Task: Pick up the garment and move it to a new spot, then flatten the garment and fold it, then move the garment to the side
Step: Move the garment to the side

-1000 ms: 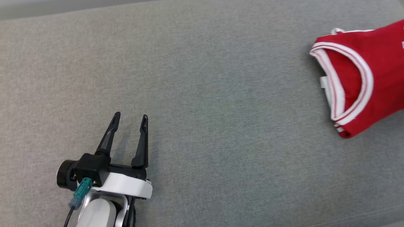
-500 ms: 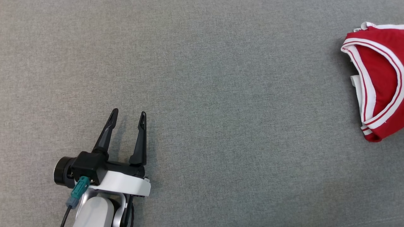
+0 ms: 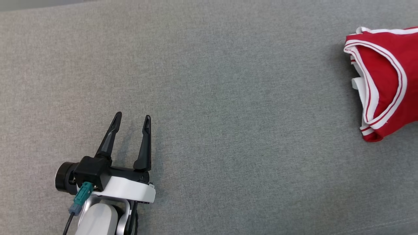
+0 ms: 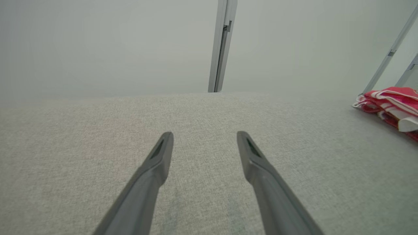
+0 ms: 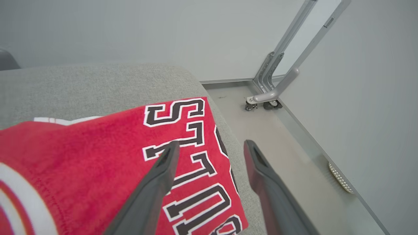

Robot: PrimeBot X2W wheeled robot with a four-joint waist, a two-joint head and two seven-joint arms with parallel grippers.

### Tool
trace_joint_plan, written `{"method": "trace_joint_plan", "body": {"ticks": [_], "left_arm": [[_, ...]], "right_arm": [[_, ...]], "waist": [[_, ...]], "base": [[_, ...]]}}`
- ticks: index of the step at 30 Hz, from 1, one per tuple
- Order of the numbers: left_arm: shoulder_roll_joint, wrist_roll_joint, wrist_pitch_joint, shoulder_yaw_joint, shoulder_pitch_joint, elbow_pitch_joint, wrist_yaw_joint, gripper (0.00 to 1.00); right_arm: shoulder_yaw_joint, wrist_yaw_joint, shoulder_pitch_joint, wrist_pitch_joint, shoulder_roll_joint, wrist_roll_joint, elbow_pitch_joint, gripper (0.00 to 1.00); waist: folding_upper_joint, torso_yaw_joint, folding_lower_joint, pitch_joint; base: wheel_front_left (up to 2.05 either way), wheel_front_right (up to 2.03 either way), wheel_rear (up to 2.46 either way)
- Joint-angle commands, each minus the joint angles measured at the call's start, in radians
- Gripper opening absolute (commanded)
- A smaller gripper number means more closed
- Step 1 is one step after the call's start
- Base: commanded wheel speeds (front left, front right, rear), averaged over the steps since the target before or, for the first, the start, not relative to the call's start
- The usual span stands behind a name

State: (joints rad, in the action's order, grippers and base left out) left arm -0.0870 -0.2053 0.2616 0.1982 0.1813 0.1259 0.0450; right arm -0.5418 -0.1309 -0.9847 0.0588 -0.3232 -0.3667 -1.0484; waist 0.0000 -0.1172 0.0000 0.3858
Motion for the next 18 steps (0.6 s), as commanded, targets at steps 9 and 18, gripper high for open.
{"method": "trace_joint_plan", "body": {"ticks": [9, 18], "left_arm": [[0.005, -0.007, 0.005, -0.037, -0.002, -0.003, 0.035, 1.0], [0.019, -0.054, 0.005, -0.061, -0.034, 0.059, 0.062, 1.0]], "right_arm": [[0.129, 0.0, -0.021, -0.189, 0.023, 0.097, -0.064, 1.0], [0.352, 0.0, 0.067, -0.315, 0.109, 0.278, -0.032, 1.0]], "waist": [[0.0, -0.02, 0.0, -0.103], [0.0, -0.016, 0.0, -0.221]], "base": [[0.0, 0.0, 0.0], [0.0, 0.0, 0.0]]}}
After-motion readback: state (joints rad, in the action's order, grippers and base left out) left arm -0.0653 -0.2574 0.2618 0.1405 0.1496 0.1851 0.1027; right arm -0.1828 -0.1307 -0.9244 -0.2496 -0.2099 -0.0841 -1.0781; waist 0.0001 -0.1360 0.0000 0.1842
